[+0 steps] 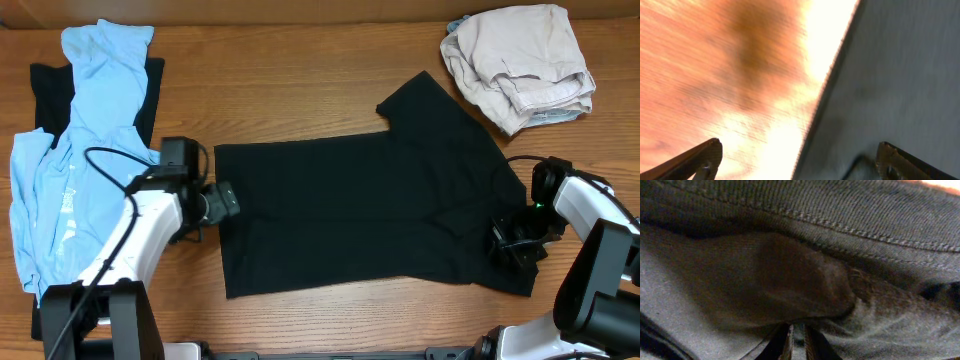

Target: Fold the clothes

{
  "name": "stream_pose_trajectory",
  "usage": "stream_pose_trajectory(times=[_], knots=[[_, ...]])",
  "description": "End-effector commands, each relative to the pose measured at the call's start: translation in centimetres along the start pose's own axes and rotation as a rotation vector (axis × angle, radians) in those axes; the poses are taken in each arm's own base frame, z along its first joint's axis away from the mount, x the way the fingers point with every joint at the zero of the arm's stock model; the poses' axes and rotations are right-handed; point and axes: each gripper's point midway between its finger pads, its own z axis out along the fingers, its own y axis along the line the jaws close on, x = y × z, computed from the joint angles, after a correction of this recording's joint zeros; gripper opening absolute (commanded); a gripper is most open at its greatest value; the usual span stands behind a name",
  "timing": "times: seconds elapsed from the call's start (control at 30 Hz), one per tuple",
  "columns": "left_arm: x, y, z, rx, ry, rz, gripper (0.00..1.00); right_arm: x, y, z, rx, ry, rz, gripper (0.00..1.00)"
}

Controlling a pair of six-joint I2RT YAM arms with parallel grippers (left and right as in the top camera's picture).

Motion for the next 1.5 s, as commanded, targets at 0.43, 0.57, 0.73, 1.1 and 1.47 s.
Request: stream_pose_trajectory(times=[0.43,0.57,0.73,1.1,1.47], knots=[[-12.3,-3.3,-8.2,0.133,-0.354,0.197,1.0,-2.3,2.9,-7.6,-0.111,-0.227,-0.388,0.66],[-13.3,-4.9,-9.4,0.187,-0.349,0.255,1.0,-2.7,4.1,-11.5,-0.139,-0.283,-0.466,0.74],[-12.8,-6.9,-6.3,0.282,-0.243,0.324,1.0,-2.9,6.8,-17.8,-0.234,-0.396,-0.59,0.83],[-14.6,-7.6,0.0,0.268,-0.17,0.38,0.96,1.4,15.4,-24.6,-0.517,-0.58,-0.939,0.88],[-13.1,-8.6,3.2,0.171,-0.129,0.525,0.88,3.5,17.3,-24.8,-0.544,-0.601,-1.013,0.88]])
